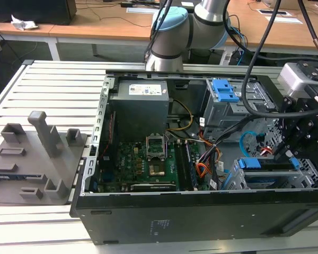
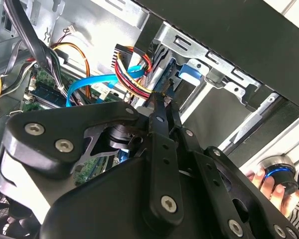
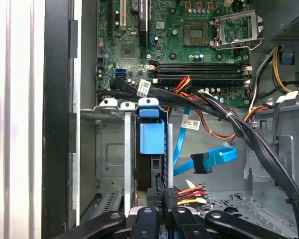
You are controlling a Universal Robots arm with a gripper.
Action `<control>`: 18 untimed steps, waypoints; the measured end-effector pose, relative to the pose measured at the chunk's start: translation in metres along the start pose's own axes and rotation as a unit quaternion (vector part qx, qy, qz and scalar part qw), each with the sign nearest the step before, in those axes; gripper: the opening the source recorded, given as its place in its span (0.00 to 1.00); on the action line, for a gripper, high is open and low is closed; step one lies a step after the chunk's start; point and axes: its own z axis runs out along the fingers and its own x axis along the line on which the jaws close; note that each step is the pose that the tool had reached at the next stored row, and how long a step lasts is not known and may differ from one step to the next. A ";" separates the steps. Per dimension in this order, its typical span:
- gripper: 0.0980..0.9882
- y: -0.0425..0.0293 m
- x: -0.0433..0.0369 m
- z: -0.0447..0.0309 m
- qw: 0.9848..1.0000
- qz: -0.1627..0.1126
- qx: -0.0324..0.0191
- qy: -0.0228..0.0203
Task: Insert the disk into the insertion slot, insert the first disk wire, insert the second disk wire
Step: 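Insert the first disk wire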
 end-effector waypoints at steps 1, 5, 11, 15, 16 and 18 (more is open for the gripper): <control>0.07 0.0000 0.0000 0.0000 1.000 0.000 0.000 0.000; 0.07 -0.0002 -0.0001 0.0001 1.000 0.000 0.000 -0.002; 0.07 -0.0001 0.0001 -0.0001 1.000 0.000 0.000 -0.005; 0.07 -0.0008 0.0009 0.0025 1.000 -0.001 -0.001 -0.009; 0.07 -0.0023 0.0010 0.0032 1.000 -0.001 -0.001 -0.009; 0.07 -0.0034 0.0012 0.0051 1.000 -0.001 -0.002 -0.009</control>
